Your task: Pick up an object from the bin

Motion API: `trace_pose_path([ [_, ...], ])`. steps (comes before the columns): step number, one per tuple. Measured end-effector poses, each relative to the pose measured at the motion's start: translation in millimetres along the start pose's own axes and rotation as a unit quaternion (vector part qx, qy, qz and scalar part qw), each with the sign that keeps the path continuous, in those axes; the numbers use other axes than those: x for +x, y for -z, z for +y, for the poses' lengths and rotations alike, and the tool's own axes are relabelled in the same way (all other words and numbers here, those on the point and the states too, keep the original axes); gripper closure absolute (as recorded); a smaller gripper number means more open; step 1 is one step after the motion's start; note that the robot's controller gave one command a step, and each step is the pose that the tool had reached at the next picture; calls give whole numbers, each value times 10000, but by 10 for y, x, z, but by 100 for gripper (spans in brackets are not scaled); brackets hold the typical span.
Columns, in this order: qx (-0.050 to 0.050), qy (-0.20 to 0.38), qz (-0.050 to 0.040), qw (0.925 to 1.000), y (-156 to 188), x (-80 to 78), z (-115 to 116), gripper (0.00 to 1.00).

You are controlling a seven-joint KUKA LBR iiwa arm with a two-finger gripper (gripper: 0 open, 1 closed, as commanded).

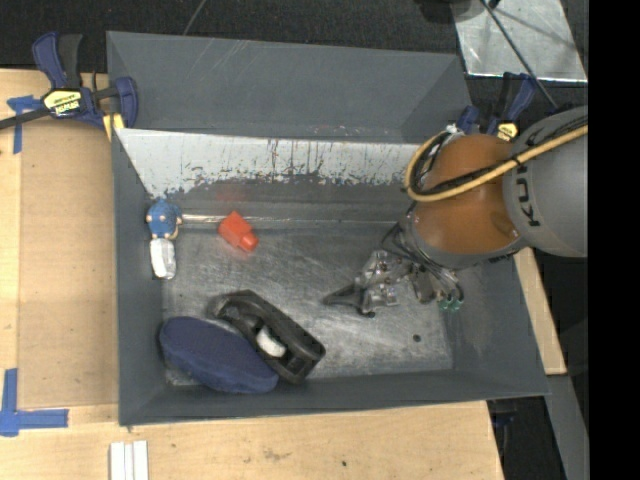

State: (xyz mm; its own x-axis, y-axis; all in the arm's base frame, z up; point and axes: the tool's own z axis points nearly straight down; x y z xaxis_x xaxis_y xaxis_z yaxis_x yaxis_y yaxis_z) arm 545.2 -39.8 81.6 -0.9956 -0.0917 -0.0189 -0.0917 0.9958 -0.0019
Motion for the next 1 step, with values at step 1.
trace_pose_path([
  [1, 2, 22, 35, 10000, 1747, -19, 29, 100],
])
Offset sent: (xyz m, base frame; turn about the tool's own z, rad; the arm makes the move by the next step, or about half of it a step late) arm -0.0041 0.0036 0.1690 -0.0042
